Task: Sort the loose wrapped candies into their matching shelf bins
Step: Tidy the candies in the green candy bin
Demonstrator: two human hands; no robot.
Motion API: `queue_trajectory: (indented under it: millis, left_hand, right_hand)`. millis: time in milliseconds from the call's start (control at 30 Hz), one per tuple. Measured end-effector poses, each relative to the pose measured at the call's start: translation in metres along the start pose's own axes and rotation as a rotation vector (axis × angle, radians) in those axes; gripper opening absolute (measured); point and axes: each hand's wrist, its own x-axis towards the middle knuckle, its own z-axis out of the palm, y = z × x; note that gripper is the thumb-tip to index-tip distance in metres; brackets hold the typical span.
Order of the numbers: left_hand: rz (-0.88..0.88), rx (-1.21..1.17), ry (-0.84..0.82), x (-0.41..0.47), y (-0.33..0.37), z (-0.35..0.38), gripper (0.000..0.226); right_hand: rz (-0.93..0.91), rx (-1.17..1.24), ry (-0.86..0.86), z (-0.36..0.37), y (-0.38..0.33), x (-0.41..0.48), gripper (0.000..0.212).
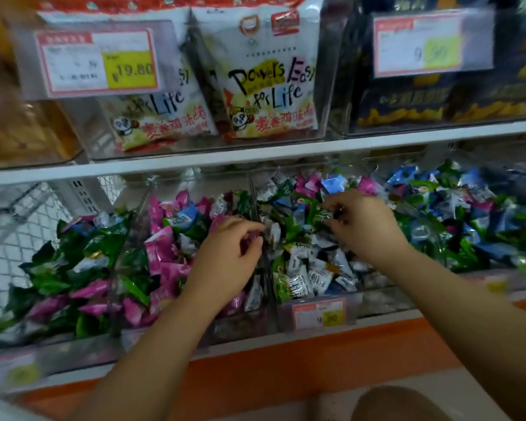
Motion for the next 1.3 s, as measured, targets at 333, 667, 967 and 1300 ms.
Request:
queue_trajectory:
  millis: [333,667,967,1300]
  left_hand:
    - [0.048,-0.234,-0.009,-0.053,0.029,-0.013,0.044]
    - [0.077,-0.416,0.031,-0.065,0.024,-0.020,0.022]
    - [-0.074,-0.247,0.352,-0.074,-0.012,-0.059,0.022]
    - [0.027,-0.255,0.171,-0.041,0.042,-0.007,0.021]
  right_hand:
    - [-0.063,0.454,-0.064,-0.010,-0.059,-0.072,0.023]
    - [-0.120,0.455,-0.037,0.002,-0.088,-0.079,0.022]
    - [0.060,-0.122,0.194,0.009,-0.046,-0.053,0.029]
    - [0.239,-0.243,-0.111,-0.038,0.041,-0.036,0.052]
